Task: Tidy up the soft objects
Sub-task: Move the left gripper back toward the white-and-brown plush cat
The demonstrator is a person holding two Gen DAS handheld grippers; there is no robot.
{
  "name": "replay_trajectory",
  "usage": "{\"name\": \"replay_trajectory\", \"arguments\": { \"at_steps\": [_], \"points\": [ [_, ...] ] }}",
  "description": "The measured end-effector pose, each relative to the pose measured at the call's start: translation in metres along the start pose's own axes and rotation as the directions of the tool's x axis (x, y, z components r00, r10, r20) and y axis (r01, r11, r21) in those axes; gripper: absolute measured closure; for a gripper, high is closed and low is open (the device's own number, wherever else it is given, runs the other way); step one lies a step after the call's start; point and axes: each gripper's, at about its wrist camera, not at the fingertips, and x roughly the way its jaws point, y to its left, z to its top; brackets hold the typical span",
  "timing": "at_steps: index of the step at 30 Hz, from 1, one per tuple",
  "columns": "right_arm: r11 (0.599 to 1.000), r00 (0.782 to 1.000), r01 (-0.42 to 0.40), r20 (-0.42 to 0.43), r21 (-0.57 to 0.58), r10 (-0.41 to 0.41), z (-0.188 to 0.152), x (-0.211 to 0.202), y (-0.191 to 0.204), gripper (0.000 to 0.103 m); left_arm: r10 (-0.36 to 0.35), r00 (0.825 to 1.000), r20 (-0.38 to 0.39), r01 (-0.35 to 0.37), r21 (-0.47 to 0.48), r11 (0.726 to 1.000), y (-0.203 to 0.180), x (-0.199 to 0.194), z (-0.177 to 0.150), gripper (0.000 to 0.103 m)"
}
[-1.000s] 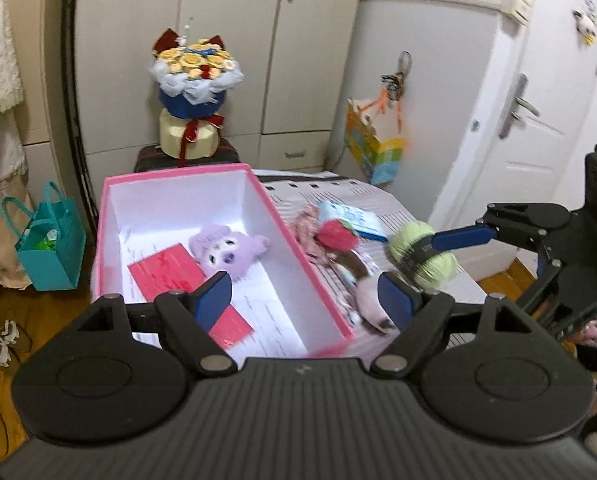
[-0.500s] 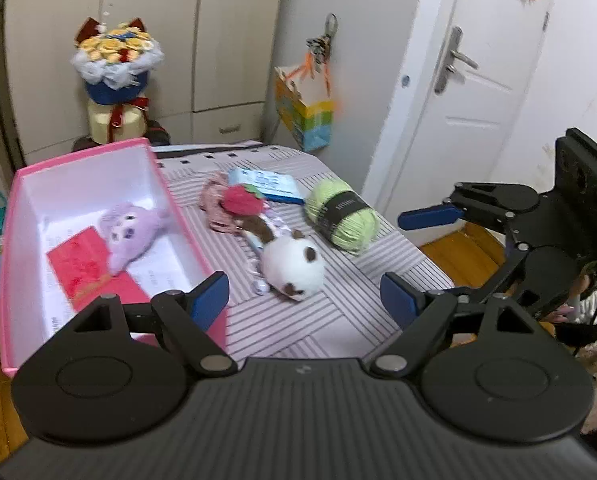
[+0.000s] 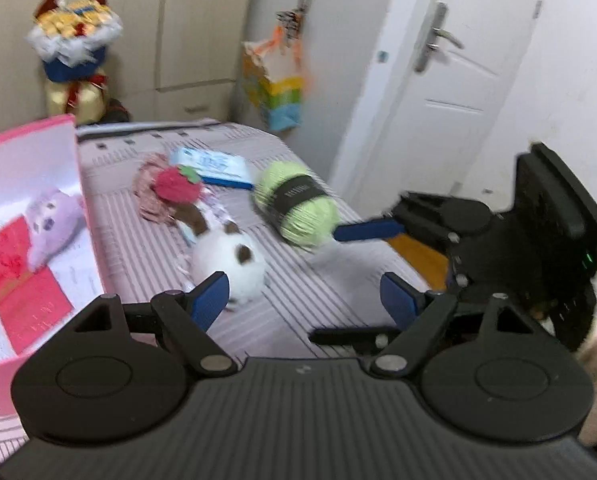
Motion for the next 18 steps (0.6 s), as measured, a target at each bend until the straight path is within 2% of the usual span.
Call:
{"name": "replay_trajectory", "arguments": {
  "at_steps": [4, 7, 12, 15, 18],
  "points": [
    [0.999, 1.000, 0.024, 0.010, -0.021, -0.024, -0.015, 0.019, -0.007, 0.010, 0.055, 0.998, 0.016, -0.055, 0.003, 0.998, -0.001, 0.022, -0.001, 0.022],
    [1.000, 0.999, 0.023, 0.027, 0.015, -0.024, -0.026, 0.034, -0.013, 0.010, 0.094, 0.995, 0.027, -0.094, -0.013, 0.996, 0.003, 0.038, -0.002, 0.023],
    [0.995, 0.997, 0.014, 0.068, 0.100, -0.021, -0.038, 0.057, -0.027, 0.010, 0.207, 0.977, 0.057, -0.210, 0.038, 0.977, 0.002, 0.067, -0.007, 0.024],
    [0.993, 0.998, 0.007, 0.064, 0.118, -0.015, -0.041, 0.069, -0.030, 0.010, 0.203, 0.978, 0.050, -0.203, 0.004, 0.979, 0.007, 0.081, -0.009, 0.024],
    [0.996, 0.997, 0.005, 0.073, 0.087, -0.011, -0.042, 0.076, -0.027, 0.010, 0.222, 0.972, 0.081, -0.221, -0.023, 0.975, 0.010, 0.089, -0.014, 0.025]
  ]
}}
